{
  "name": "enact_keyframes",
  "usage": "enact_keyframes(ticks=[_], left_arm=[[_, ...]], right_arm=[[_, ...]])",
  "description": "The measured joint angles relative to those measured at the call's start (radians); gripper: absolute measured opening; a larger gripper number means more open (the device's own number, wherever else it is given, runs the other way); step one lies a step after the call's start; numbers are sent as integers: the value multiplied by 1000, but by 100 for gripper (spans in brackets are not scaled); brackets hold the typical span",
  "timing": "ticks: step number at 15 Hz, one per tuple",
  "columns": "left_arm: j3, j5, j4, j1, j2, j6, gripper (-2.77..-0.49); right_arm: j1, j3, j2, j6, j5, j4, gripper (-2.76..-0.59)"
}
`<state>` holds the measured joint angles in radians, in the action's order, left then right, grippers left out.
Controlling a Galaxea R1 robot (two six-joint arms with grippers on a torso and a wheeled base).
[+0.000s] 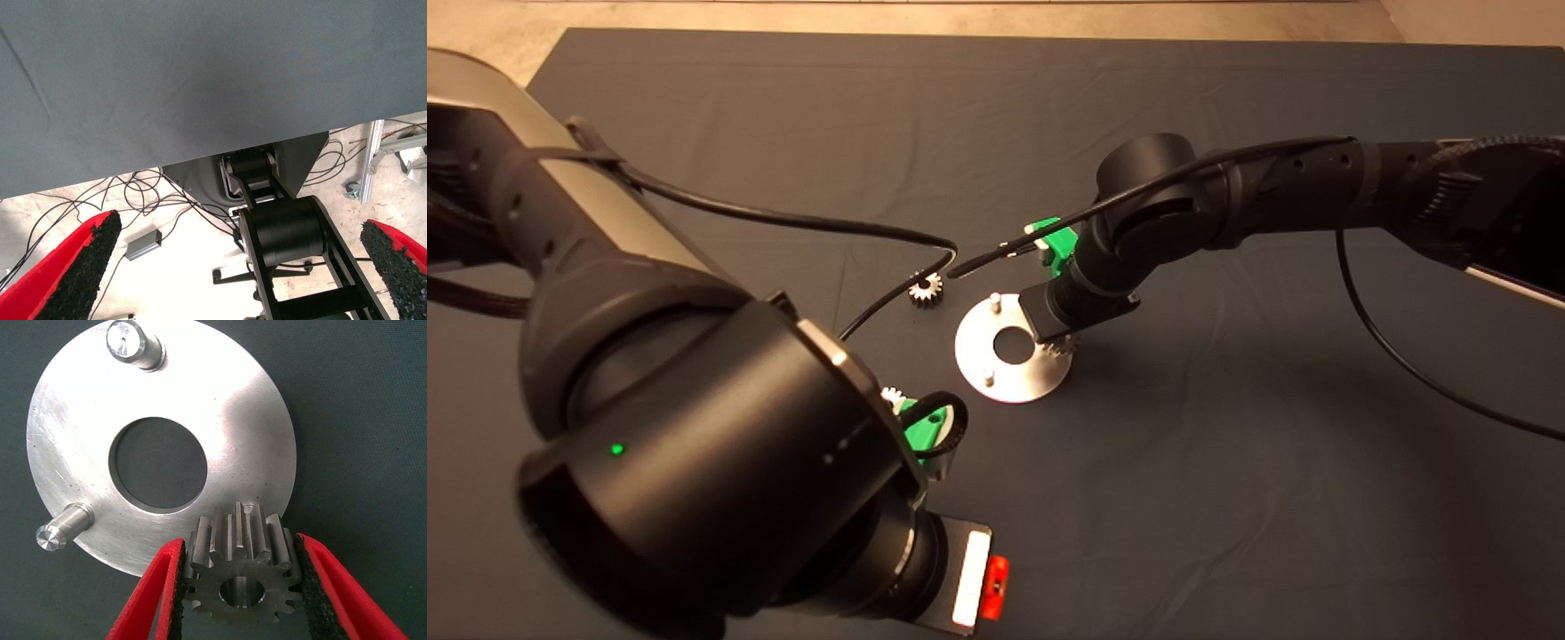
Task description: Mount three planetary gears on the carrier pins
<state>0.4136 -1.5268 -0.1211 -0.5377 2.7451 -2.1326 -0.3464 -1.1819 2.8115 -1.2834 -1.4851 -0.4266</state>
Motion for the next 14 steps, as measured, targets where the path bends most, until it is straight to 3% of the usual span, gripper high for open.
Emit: enact_keyframes(ticks=[3, 14], left_arm=[[-8, 0, 0, 0, 0, -3, -64], [-11, 0, 0, 0, 0, -6, -64]], right_arm=[[0, 0, 0, 0, -22, 0, -234], [14, 3, 0, 0, -24, -3, -234]])
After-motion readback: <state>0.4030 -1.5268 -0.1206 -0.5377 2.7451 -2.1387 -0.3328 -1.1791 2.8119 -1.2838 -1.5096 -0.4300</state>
